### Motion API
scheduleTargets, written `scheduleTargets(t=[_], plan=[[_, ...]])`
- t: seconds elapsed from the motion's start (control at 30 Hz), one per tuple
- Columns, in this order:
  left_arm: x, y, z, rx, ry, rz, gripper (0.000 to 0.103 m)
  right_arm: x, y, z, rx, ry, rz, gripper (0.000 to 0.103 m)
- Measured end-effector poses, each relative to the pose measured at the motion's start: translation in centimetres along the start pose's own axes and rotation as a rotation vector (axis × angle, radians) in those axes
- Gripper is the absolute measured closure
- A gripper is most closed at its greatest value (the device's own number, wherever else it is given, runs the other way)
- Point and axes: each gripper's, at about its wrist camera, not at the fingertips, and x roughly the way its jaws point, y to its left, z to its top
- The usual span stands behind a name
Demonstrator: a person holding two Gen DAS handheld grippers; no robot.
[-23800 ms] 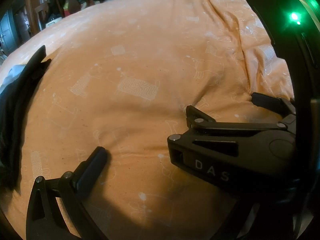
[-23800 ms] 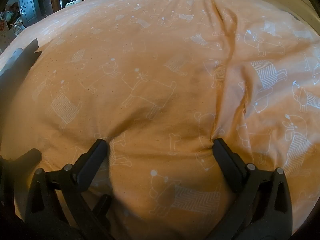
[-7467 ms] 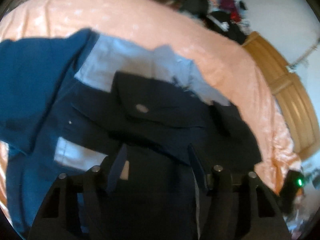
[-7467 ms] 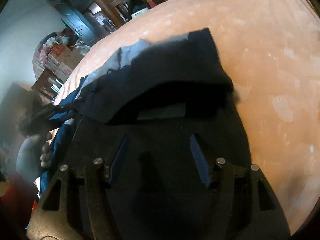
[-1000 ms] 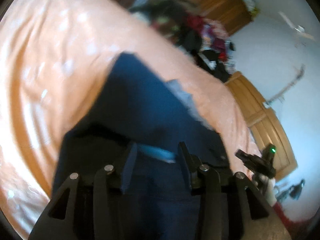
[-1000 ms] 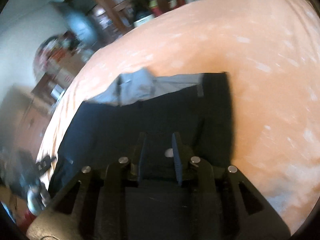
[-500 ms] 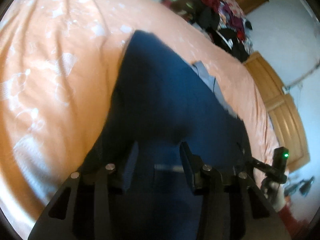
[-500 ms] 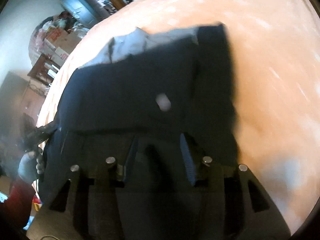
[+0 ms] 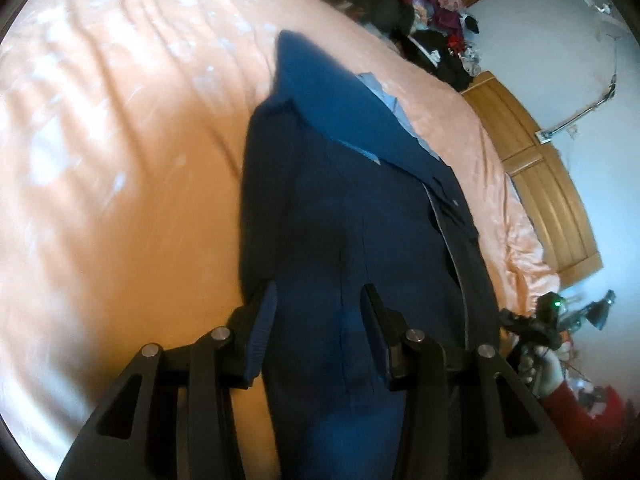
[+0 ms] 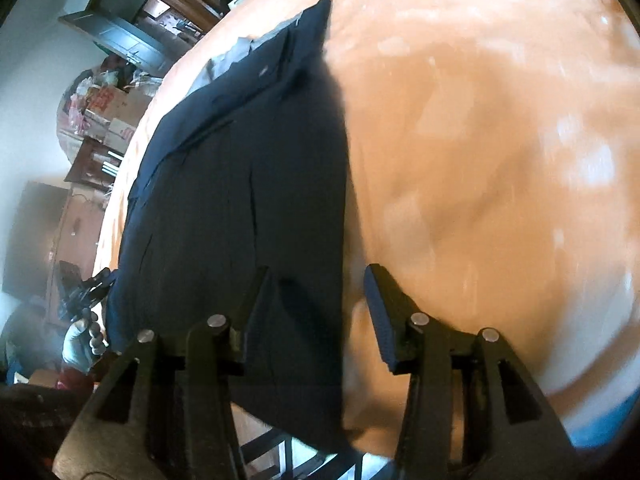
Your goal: Fold small clothes
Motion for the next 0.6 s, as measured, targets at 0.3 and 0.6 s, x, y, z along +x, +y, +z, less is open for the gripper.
scheduleTargets(t=[0.3, 0.6], plan=[[-1.9, -0.4, -3.1, 0.010, 0.036, -0.057, 0.058, 0.5, 0.6, -2.5, 0.008, 0.016, 0.116, 0.054], [-2.8, -1.0, -4.4, 0.032, 0.024, -0.011, 0.072, 0.8, 0.6, -4.3, -0.016, 0.035, 0.131, 0.055]])
